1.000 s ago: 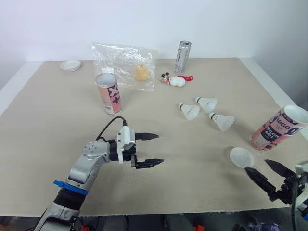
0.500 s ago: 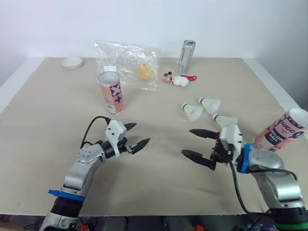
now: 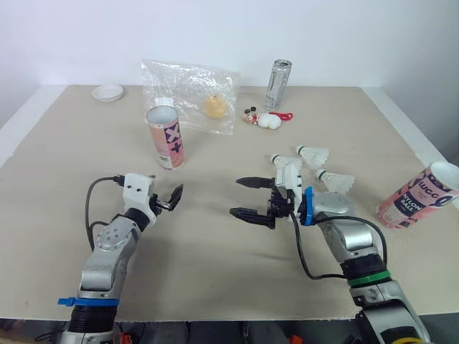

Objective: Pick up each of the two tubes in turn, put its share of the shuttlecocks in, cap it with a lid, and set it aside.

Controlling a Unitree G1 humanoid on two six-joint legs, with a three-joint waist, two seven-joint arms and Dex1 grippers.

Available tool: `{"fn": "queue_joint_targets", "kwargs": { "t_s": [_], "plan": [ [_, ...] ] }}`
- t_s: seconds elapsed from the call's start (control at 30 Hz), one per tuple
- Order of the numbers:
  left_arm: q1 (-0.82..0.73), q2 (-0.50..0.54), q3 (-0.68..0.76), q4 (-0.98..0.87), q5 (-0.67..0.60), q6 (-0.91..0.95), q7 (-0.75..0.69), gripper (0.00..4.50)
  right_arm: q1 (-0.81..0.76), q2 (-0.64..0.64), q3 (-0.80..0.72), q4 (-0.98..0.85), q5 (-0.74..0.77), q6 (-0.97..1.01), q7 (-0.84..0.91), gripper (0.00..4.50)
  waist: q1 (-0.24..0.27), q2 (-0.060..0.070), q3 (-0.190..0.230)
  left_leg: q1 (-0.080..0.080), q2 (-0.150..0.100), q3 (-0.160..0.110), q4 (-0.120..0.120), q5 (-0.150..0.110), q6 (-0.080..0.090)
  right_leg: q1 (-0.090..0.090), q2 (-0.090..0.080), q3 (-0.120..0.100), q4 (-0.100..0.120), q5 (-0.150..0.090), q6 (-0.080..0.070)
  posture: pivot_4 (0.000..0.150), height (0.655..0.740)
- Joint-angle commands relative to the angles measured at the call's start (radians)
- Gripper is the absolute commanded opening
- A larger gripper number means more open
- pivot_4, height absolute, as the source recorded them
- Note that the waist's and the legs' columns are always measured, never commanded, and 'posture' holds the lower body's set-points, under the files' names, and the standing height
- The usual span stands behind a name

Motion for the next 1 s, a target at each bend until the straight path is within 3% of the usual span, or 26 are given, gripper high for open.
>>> {"fn": "queue_joint_targets", "kwargs": {
  "t_s": [0.03,0.3,1.0],
  "plan": [
    [-0.064,0.0,0.034,0.042,-0.002,0.003,0.026,4.5,-0.029,0.029,-0.006,0.004,0.001,-0.005,-0.008,4.41,-0.001,0.0,0.0,0.0,0.0,0.0,0.0,0.0,0.0,0.0,0.0,0.0,0.0,0.0,0.0,0.15,0.74],
    [-0.222,-0.008,0.047,0.29,0.011,-0.058,0.03,4.5,-0.078,0.078,-0.012,0.064,-0.043,0.013,-0.083,4.41,-0.002,0.0,0.0,0.0,0.0,-0.001,0.0,0.003,-0.003,0.0,0.001,0.0,0.0,0.003,0.001,0.15,0.74],
    [-0.626,0.053,0.037,1.025,0.089,-0.363,-0.142,4.5,-0.065,0.059,-0.013,0.045,-0.104,-0.017,-0.121,4.41,-0.002,0.0,0.0,-0.001,0.0,-0.003,0.0,0.003,-0.004,-0.001,0.001,-0.002,0.0,0.003,0.001,0.15,0.74]
  ]
}}
